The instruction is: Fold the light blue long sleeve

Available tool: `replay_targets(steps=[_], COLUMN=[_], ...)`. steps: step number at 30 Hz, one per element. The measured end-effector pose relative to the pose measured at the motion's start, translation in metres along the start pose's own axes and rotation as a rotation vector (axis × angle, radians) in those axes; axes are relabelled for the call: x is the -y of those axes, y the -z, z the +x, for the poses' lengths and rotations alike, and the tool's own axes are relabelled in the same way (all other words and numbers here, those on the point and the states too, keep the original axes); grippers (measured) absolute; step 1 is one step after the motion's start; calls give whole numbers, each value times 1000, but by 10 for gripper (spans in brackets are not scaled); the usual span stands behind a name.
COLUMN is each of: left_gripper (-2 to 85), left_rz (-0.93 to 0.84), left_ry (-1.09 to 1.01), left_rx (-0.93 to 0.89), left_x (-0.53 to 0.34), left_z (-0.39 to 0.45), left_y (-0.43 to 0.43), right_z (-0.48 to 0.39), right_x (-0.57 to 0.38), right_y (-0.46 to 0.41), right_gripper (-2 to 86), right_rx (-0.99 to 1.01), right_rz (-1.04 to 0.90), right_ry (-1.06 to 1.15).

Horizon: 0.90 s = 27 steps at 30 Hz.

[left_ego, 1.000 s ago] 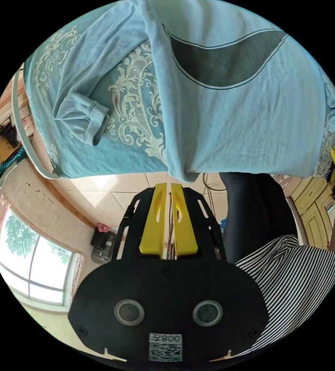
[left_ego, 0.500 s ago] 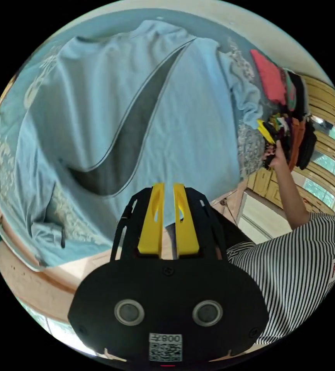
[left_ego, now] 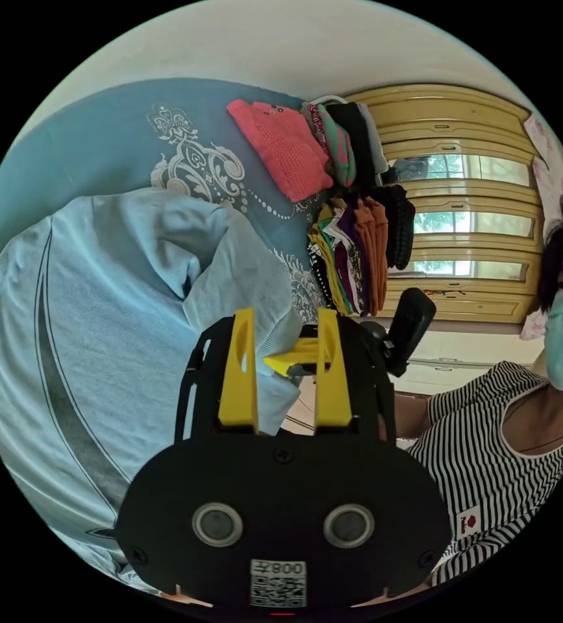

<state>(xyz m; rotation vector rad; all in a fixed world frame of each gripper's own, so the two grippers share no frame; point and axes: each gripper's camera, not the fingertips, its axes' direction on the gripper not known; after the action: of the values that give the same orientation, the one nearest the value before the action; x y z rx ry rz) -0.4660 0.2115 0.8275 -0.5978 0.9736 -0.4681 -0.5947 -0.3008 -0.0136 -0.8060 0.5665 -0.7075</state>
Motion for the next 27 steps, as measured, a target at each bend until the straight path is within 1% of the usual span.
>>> replay_targets(steps=[3, 5, 8, 11, 13, 16, 21, 26, 27], left_gripper=[57, 40, 28, 23, 22, 21, 25, 35, 37], left_rz=[-53, -38, 57, 165, 225, 271, 266, 218, 212], left_ry=[21, 26, 15, -23, -88, -167, -223, -184, -156], left_rx=[-41, -83, -218, -347, -435, -517, -486, -289, -264], left_x=[28, 42, 65, 94, 125, 165, 218, 242, 240], left_z=[-8, -8, -1, 13, 31, 54, 76, 52, 39], left_y=[-15, -16, -11, -4, -1, -5, -25, -55, -60], right_z=[-16, -24, -33, -34, -31, -27, -15, 26, 42], right_x=[8, 15, 29, 50, 73, 105, 148, 184, 195], right_y=[3, 8, 30, 71, 110, 160, 201, 186, 172], right_gripper=[21, 21, 20, 19, 18, 17, 17, 17, 17], right_rx=[-22, -39, -72, -63, -70, -97, -250, -381, -412], right_rz=[-31, -49, -56, -24, -13, 0, -44, -115, -164], right_ry=[61, 90, 131, 167, 203, 228, 190, 28, -27])
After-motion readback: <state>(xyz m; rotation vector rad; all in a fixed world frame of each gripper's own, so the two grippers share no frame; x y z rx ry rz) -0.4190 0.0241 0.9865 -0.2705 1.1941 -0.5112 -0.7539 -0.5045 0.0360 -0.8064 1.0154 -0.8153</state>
